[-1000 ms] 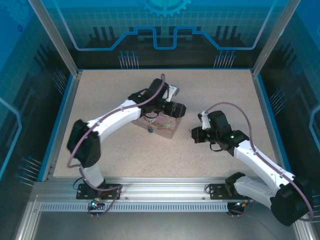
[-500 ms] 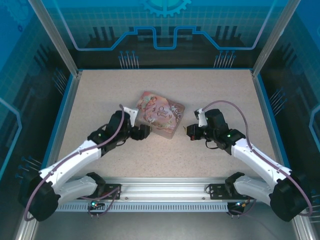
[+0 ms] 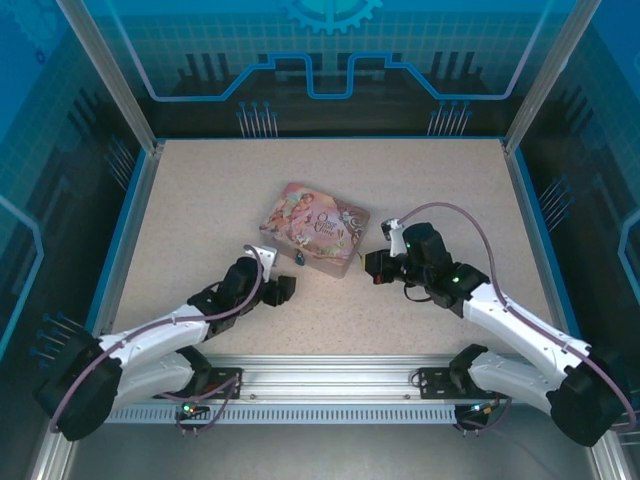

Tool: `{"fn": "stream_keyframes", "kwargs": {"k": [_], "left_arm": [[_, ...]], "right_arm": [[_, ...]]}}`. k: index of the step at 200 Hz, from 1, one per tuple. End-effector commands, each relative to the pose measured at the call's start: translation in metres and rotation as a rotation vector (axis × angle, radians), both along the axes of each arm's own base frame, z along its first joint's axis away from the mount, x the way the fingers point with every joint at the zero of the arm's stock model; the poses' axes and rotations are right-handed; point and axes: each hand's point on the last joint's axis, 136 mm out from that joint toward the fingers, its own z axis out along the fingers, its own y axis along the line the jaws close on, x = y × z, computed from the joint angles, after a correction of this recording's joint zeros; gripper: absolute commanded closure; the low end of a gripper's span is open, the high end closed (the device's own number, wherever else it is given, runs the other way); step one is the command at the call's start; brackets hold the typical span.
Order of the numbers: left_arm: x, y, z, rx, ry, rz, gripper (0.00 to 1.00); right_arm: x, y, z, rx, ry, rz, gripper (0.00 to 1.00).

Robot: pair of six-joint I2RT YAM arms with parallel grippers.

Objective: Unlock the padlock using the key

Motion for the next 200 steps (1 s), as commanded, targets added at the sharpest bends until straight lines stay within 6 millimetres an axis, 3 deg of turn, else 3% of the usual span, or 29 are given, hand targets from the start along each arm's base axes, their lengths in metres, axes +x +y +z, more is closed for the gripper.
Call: {"fn": "stream_keyframes", "kwargs": {"k": [1, 110, 200], "left_arm": [[0.017, -0.005, 0.010, 0.002, -0.131, 0.002, 0.29], [0.047, -0.035, -0.021, 0.010, -0.106, -0.038, 0.29], [0.067, -0.043, -0.024, 0.034, -0.160, -0.031, 0.31]], "right_arm": [[0.002, -0.004, 0.002, -0.009, -0.041, -0.030, 1.00], [-0.001, -0.013, 0.001, -0.025, -0.058, -0.054, 1.00], [-0.005, -0.019, -0.005, -0.038, -0.057, -0.060, 1.00]]}}
